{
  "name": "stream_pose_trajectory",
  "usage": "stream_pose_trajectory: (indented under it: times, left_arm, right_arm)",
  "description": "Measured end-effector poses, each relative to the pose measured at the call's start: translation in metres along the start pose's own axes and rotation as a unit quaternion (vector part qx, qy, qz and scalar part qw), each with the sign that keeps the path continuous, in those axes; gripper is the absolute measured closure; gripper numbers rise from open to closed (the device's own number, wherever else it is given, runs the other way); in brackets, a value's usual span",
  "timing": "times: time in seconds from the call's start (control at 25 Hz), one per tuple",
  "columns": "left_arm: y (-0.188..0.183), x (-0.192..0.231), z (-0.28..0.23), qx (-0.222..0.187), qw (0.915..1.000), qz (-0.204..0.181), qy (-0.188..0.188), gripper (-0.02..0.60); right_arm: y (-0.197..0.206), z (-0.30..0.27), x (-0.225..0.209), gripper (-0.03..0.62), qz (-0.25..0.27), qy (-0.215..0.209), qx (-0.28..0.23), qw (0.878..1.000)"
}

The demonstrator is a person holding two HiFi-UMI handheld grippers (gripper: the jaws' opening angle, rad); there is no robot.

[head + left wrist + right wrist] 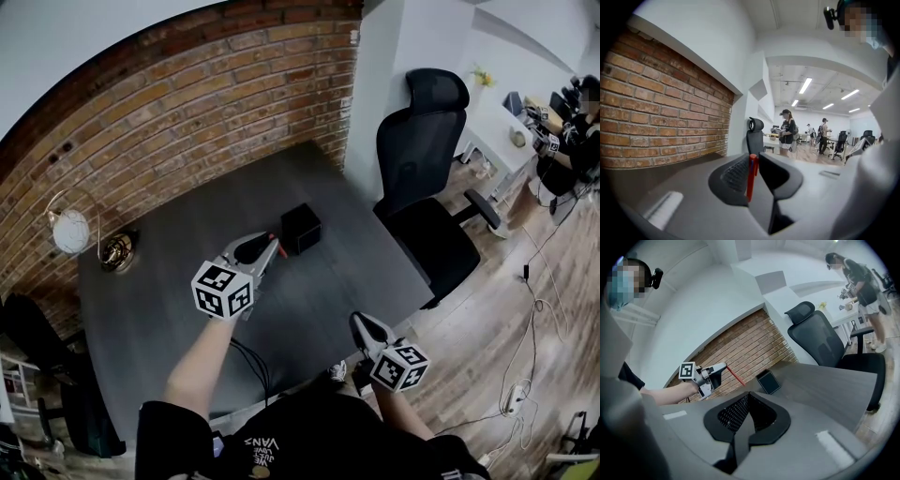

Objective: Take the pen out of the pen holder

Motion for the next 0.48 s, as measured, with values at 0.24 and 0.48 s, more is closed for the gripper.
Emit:
stream_pose_trajectory:
  times: [0.24, 0.48]
  left_arm:
    - [0.016, -0.012, 0.043, -0.006, 1.0, 0.007, -0.003, 0.46]
    - [0.043, -0.029, 0.084, -0.006, 0.9997, 0.02, -0.008, 0.46]
  right_arm:
    - [0.012, 0.006, 0.022, 0.592, 0.014, 0.005, -0.003, 1.0]
    - [0.029, 0.013, 0.042, 0.592, 0.018, 0.008, -0.005, 1.0]
Point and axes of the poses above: the fingertips, and each gripper's own axes: z backward along the fingers, x to its left, y out of its underside, the point moved 6 cm from there along z, backward along the fingers, and after that the axes turned 2 degrees about y, right-handed, at the moved point
